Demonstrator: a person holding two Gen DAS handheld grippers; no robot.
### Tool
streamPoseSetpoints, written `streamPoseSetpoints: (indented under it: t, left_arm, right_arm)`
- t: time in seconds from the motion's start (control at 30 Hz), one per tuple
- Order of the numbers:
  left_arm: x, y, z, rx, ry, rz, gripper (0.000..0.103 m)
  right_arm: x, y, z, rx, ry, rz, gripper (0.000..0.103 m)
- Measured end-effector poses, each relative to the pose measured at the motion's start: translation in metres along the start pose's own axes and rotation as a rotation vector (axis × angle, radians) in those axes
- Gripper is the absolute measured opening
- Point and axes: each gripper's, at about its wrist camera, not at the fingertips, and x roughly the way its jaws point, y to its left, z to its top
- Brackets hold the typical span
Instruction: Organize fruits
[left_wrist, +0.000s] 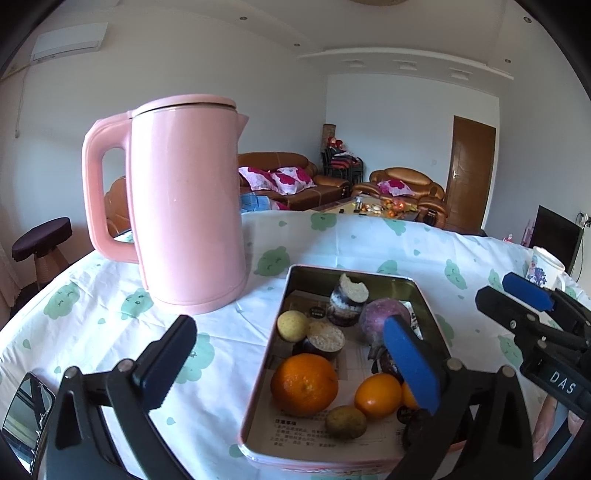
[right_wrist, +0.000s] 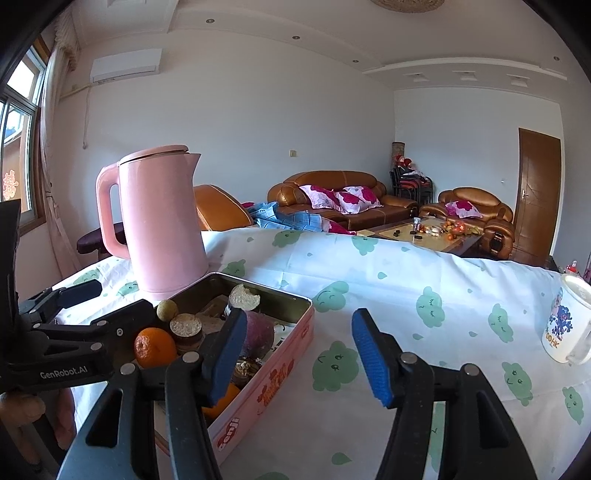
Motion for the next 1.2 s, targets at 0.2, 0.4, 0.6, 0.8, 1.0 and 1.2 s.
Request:
streamPoseSetpoints:
  t: [0.2, 0.4, 0.6, 0.8, 1.0, 1.2]
  left_arm:
    - [-0.0004, -0.0017, 0.0, 0.012, -0.003, 0.002, 0.103]
    - [-0.0009, -0.0026, 0.0001, 0.015, -0.004, 0.003, 0.103]
    - [-0.0018, -0.0038, 0.0005, 0.023, -0.007, 0.007, 0.103]
    - [-0.0029, -0.006, 0.0009, 0.035, -0.01, 0.008, 0.103]
    - [-0.0004, -0.0059, 0.0017, 0.039, 0.002, 0.024, 0.103]
    - [-0.0013, -0.01, 0.0014, 0.066, -0.005, 0.023, 0.103]
  right_arm:
    - [0.0008, -0.0024, -0.0009, 0.007, 0.002, -0.005, 0.061]
    - [0.0009, -0.0018, -0.0013, 0.007, 0.003, -0.007, 0.061]
    - [0.0024, -0.0027, -0.0018, 0.012, 0.008, -0.013, 0.061]
    - [0.0033, -0.0035, -0.0022, 0.015, 0.016, -0.013, 0.061]
    - [0.0029, -0.0036, -0.0028, 0.017, 0.017, -0.013, 0.061]
    - [0.0032, -0.0027, -0.0033, 0.019, 0.019, -0.017, 0.061]
